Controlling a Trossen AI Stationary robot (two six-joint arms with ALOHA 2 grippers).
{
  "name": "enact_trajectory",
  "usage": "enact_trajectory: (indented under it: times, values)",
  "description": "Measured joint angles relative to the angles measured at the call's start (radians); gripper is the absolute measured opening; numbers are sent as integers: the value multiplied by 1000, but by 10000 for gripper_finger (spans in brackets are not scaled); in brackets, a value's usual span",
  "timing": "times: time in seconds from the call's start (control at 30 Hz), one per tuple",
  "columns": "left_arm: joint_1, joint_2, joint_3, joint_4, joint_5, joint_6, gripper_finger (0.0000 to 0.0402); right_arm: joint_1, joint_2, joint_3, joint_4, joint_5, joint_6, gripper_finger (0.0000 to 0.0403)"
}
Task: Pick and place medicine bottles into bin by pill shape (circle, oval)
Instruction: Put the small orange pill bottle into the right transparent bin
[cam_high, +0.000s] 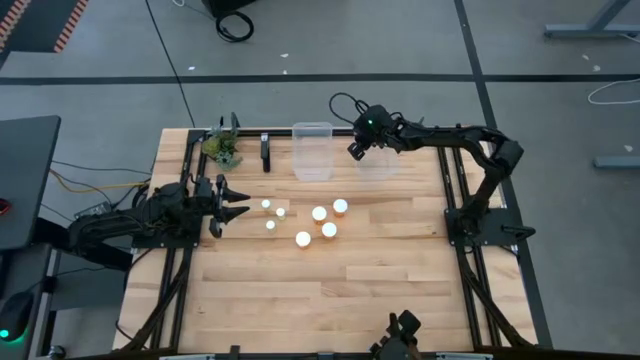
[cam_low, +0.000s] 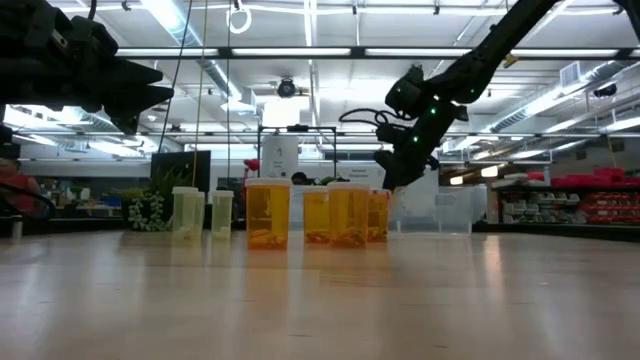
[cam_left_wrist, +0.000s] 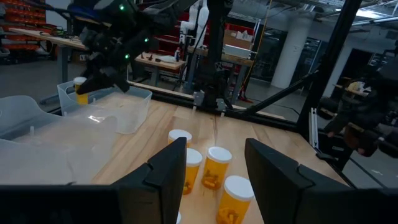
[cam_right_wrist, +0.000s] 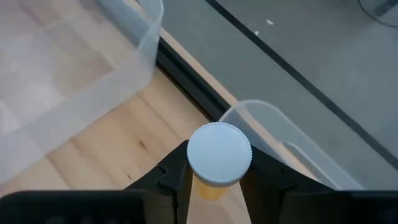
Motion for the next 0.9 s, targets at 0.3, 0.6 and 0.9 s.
enact_trajectory:
  times: [0.3, 0.6, 0.9]
  values:
    - [0, 0, 0, 0, 0, 0, 172, -3, 3, -4, -4, 8, 42, 125]
    - [0, 0, 0, 0, 0, 0, 172, -3, 3, -169, 170, 9, 105, 125]
    - [0, 0, 0, 0, 0, 0, 172, -6, 3, -183, 221, 9, 107, 125]
